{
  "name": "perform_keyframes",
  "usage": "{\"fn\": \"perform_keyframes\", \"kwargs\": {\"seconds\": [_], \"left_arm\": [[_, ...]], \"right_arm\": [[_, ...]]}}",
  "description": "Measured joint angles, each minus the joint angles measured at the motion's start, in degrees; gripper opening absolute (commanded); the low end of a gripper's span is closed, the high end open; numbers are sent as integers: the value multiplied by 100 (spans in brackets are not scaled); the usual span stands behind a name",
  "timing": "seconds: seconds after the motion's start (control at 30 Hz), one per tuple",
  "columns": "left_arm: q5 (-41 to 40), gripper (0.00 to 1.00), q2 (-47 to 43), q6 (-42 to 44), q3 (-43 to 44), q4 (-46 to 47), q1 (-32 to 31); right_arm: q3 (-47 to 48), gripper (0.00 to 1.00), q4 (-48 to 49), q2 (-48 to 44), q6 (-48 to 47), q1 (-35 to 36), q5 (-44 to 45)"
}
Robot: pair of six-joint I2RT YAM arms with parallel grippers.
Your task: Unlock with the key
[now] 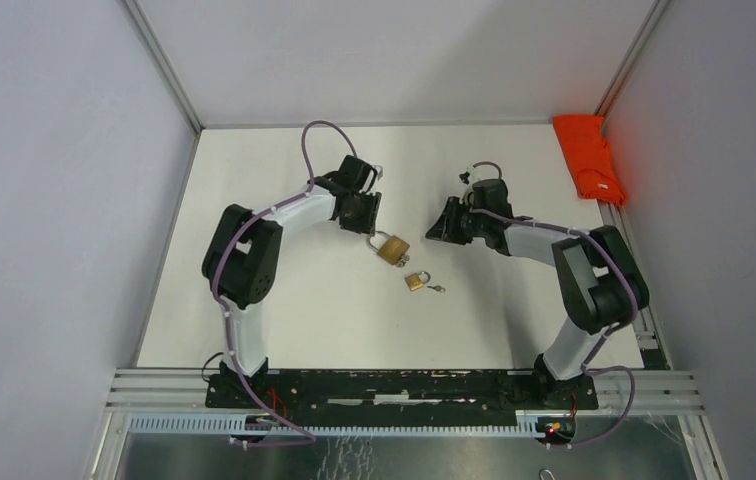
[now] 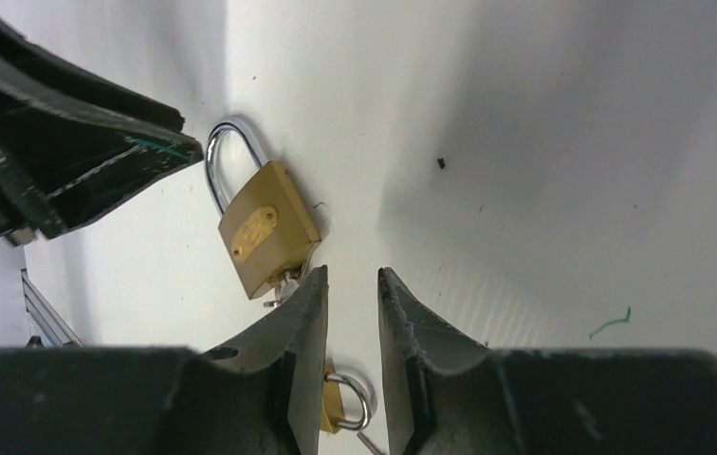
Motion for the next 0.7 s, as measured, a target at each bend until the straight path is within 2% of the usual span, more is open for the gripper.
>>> {"fn": "perform_keyframes", "kwargs": {"seconds": [0.4, 0.43, 0.5, 0.53, 0.7], "left_arm": [[-385, 45, 267, -26, 79, -144, -232], [-450, 38, 297, -42, 116, -127, -278], [-588, 13, 404, -52, 243, -68, -380], [-662, 4, 455, -74, 291, -42, -411], [-778, 2, 551, -122, 376, 81, -496]], "right_arm": [[-398, 30, -170, -876, -452, 2, 234], [-433, 30, -201, -938, -535, 2, 258], [-492, 30, -262, -1056, -667, 2, 313], [-529, 30, -286, -1119, -732, 4, 330], [-647, 30, -337, -1314, -977, 26, 387]]}}
